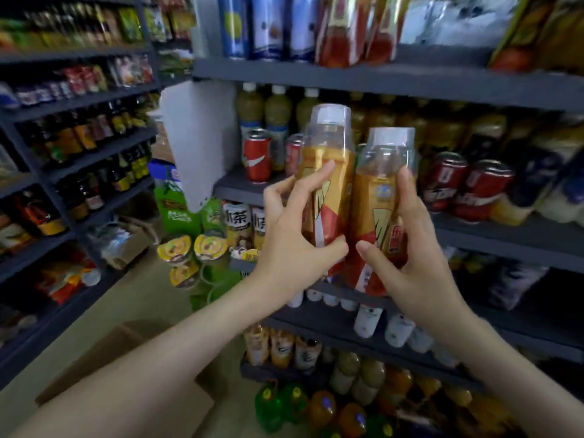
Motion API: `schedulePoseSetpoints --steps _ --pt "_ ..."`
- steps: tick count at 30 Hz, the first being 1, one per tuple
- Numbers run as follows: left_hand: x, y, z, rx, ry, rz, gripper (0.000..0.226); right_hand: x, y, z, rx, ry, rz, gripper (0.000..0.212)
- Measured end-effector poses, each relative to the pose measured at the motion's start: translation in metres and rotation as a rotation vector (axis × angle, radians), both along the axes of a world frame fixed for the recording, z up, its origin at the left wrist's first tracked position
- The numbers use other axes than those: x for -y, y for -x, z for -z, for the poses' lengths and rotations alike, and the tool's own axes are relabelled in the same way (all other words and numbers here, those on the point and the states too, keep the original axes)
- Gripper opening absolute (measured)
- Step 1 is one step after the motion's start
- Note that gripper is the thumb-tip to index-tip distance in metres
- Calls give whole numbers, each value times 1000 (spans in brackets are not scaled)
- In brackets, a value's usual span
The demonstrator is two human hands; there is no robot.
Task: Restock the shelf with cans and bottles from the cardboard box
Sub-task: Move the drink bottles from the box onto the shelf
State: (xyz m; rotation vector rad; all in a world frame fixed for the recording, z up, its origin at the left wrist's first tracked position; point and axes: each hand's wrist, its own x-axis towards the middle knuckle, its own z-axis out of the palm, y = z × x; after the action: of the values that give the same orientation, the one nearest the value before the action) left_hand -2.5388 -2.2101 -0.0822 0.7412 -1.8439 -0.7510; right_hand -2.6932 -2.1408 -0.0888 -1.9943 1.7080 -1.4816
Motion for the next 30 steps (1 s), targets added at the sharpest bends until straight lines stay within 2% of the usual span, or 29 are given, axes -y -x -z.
schedulePoseSetpoints --steps 3,7,14,17,20,25,30 --pt "-5 36 -28 -3 114 17 84 -11 30 -28 117 95 30 101" --pt "3 73 -64 -130 247 4 86 -15 57 -73 191 210 97 107" --pt "53 98 -136 -251 427 -110 85 34 99 -154 90 355 106 107" --pt "84 95 -153 -281 469 -178 84 77 119 -175 157 337 116 110" --pt "112 90 -164 -297 487 -225 82 121 137 -190 239 228 102 112" --pt "138 87 -175 -290 440 -291 84 189 151 -203 59 217 161 117" --pt "147 93 -182 -283 440 -337 86 238 145 -207 -92 102 212 108"
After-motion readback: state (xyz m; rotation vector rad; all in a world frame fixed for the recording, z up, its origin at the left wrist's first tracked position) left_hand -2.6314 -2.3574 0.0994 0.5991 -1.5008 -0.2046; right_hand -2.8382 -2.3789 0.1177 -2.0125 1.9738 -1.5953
